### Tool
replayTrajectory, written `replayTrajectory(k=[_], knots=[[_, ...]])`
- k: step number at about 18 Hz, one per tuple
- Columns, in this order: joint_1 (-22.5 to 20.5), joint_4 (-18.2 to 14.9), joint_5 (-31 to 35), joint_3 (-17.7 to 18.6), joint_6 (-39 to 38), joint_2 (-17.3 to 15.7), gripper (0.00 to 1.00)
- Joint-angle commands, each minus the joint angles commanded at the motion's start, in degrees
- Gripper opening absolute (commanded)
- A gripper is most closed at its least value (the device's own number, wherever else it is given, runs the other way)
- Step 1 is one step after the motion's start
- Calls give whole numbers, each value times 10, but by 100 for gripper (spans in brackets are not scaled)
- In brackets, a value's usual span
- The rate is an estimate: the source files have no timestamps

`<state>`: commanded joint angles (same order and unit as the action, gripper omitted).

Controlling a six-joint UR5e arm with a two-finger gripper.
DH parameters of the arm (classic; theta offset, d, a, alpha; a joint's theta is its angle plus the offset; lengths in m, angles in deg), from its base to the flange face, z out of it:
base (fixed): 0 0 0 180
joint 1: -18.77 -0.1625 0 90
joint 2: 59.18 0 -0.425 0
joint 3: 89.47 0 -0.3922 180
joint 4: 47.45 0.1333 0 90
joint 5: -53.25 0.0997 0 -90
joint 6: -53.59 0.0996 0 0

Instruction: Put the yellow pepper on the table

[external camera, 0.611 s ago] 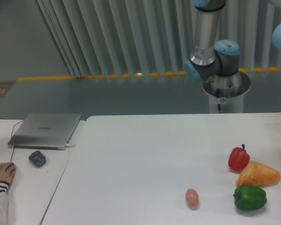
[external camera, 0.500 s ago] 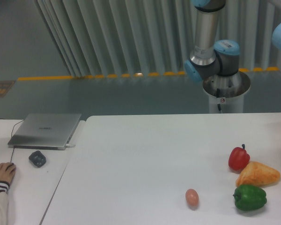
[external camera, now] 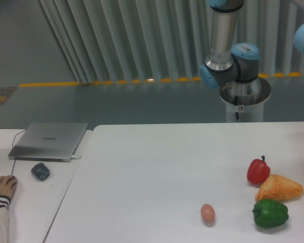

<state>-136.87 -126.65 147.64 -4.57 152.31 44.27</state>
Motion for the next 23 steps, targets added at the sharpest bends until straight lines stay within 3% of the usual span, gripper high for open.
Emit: replayTrajectory(k=[6, 11, 13, 17, 19, 23], knots=[[-64, 45, -2, 30, -130, -7, 100], [-117, 56, -72, 37, -264, -7, 100], [-125, 71, -69, 48, -284, -7, 100], [-147, 101, -68, 59, -396, -4, 100], [-163, 109, -56, 64, -424, -3, 100], [-184, 155, -22, 78, -469, 9, 100]])
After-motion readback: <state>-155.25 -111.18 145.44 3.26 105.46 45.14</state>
